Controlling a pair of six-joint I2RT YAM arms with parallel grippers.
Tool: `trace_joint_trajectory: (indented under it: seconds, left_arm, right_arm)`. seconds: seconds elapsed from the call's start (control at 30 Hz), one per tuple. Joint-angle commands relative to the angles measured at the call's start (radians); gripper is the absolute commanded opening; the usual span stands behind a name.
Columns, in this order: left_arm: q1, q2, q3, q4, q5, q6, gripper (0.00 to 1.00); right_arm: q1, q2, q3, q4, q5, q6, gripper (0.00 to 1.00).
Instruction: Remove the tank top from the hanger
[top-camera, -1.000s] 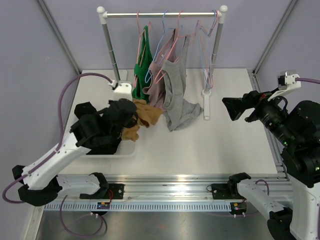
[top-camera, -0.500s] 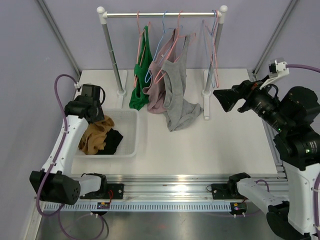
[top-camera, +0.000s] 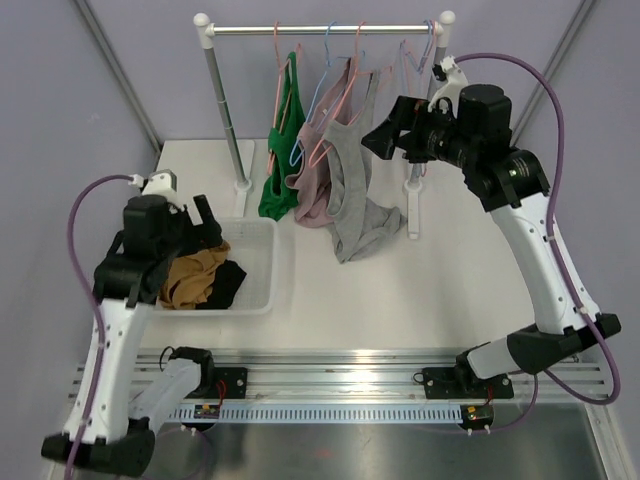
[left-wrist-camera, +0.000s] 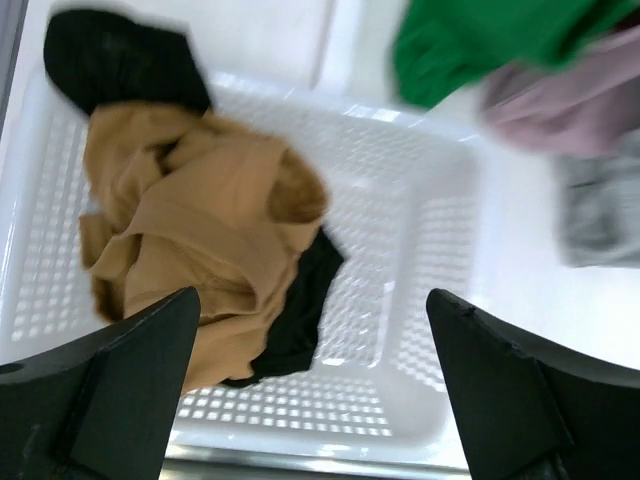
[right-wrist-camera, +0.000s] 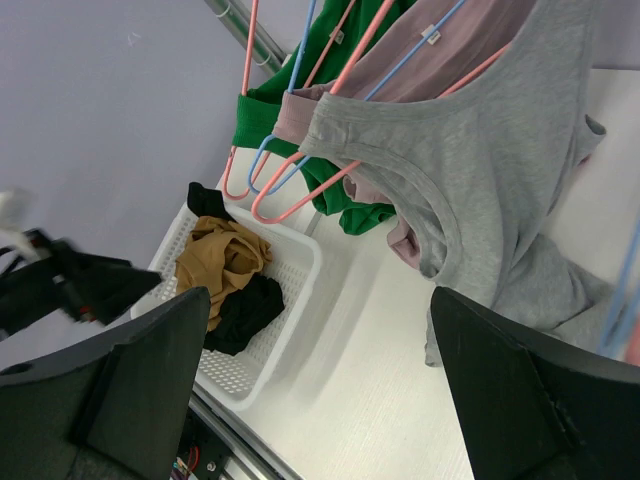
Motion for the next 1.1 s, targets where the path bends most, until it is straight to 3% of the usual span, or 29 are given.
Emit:
trace_joint_trajectory:
  seconds: [0.0,0.07,0.17,0.3,0.43,0.7,0.83,0.97,1.07]
  left_arm:
    - [-0.004,-0.224,-0.054,0.146,0.246,0.031,0.99]
    - [-0.007,-0.281,-0.088,0.169,0.371,0.039,0.99]
    - [-0.008,-0.391,-0.187,0.235,0.412,0.039,0.99]
    - [-0.01,-0.508,-0.283,0.31,0.417,0.048,0.99]
    - [-0.03,-0.536,-0.315,0.309,0.342,0.047,0.99]
    - [-0.059,-0.514,-0.335,0.316,0.353,0.039,0.99]
    - [-0.066,-0.517,-0.339,0.319,0.354,0.039,0.99]
    - [-0.073,-0.516,-0.341,0.318,0.357,0.039,0.99]
    - [-0.074,-0.513,-0.339,0.316,0.356,0.039,0.99]
  right_arm:
    - [0.066,0.052,0.103,0.048,0.19,0.018,1.0]
    - [0.094,0.112,0.144,0.059,0.266,0.03,0.99]
    - [0.128,0.21,0.238,0.042,0.364,0.047,0.95]
    - [0.143,0.348,0.389,0.023,0.461,0.069,0.81]
    - [0.16,0.484,0.567,-0.039,0.501,0.055,0.76]
    - [0.178,0.683,0.817,-0.113,0.558,-0.017,0.7]
    - [0.182,0.706,0.822,-0.11,0.642,-0.078,0.49]
    - [0.18,0.662,0.773,-0.092,0.705,-0.149,0.4]
    - [0.177,0.629,0.726,-0.079,0.725,-0.173,0.2]
